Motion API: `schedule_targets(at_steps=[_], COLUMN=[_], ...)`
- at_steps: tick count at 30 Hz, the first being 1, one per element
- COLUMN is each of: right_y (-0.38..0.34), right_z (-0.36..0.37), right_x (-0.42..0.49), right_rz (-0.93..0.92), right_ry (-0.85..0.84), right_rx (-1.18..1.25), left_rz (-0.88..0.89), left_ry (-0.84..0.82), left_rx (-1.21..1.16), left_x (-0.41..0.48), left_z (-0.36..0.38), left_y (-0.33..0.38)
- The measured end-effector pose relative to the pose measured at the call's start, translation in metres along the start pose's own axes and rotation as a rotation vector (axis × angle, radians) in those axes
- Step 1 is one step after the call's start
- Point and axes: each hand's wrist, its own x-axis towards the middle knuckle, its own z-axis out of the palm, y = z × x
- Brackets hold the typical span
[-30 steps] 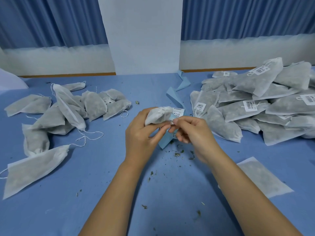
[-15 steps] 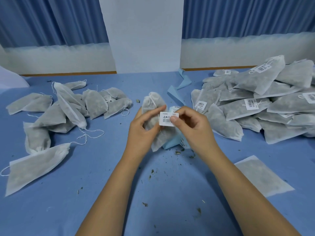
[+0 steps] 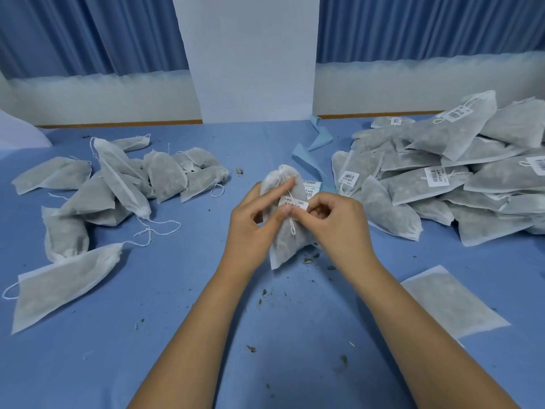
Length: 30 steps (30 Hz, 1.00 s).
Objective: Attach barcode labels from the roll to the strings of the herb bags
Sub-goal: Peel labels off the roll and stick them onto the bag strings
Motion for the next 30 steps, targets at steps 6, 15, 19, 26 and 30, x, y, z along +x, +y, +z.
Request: schedule_targets(at_steps=[6,15,19,26,30], right_y=[0.001,-0.006,-0.017,0.008,0.042], right_z=[-0.006,-0.018,-0.034,-0.106,-0.152], right_x=[0.003,-0.005,-0.015,-0.036,-0.046], right_rz=[0.094,0.238,0.252,0.366,0.499], right_ry=[0.041,-0.036,0.013,0.054,0.191], right_rx=[0.001,0.605,0.557,0.293,0.167], left_rz=[0.061,0.006,-0.029,-0.157,-0.190], left_ry=[-0.014,0.028,0.062,-0.172,-0.774], left_rx=[0.054,0.021,0.037,0.146,0.675], left_x=[0.000,0.005,0.001,-0.022,-0.042], left_z=[-0.001,0.012,0.025,0.072,0.108], left_y=[-0.001,0.020,0.042,0.076,0.076])
